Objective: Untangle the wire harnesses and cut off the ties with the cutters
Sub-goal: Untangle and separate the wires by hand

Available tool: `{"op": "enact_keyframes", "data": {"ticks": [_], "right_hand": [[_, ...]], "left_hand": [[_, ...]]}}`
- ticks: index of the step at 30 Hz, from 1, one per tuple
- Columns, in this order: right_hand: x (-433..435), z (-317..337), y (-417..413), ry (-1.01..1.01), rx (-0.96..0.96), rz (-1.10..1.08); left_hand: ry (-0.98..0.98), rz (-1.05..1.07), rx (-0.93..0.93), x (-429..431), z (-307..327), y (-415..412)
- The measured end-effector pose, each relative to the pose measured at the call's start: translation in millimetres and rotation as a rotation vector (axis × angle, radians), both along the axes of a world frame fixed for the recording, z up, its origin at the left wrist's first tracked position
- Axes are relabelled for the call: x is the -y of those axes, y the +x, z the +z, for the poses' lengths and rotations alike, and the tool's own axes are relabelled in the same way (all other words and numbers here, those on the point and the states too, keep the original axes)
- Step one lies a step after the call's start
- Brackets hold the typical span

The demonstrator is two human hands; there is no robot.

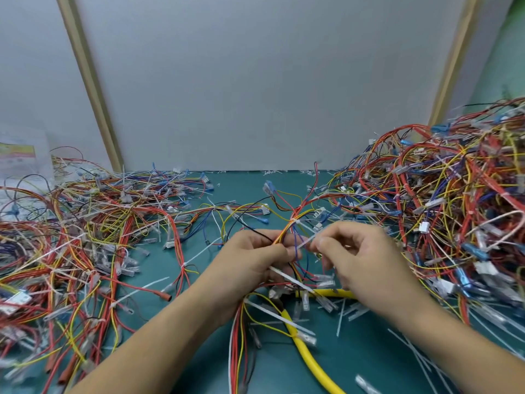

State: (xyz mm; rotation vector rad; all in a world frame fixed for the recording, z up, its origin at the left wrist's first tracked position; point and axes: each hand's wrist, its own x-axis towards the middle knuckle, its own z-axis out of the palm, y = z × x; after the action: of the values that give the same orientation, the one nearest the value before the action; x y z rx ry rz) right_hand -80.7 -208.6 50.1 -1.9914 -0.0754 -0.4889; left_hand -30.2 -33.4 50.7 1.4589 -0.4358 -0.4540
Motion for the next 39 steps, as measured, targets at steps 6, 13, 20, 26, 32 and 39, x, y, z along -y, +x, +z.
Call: {"op": "enact_keyframes", "data": {"ticks": [6,13,20,26,32,39], "right_hand": [[-3,-2,0,0.223,-0.092,0.018],[-6,-5,2,0.436,-0.156,0.046],[-10,-9,3,0.418,-0.117,0.009],[-9,-12,6,0.444,-0.062,-0.021],[-3,-7,5,0.416,-0.026,-0.034],[-5,-6,3,0.249,0.044,0.032]], "left_hand": [[0.02,0.046,0.086,0,-2,1],[0.045,0.034,0.177,-1,-4,3],[0.101,0.04,0.187,3,-5,0],[0.105,0.038,0.199,7,-4,0],[0.221,0.304,0.306,-3,3,-2],[0.222,0.594,0.92,-12,4,6]]}}
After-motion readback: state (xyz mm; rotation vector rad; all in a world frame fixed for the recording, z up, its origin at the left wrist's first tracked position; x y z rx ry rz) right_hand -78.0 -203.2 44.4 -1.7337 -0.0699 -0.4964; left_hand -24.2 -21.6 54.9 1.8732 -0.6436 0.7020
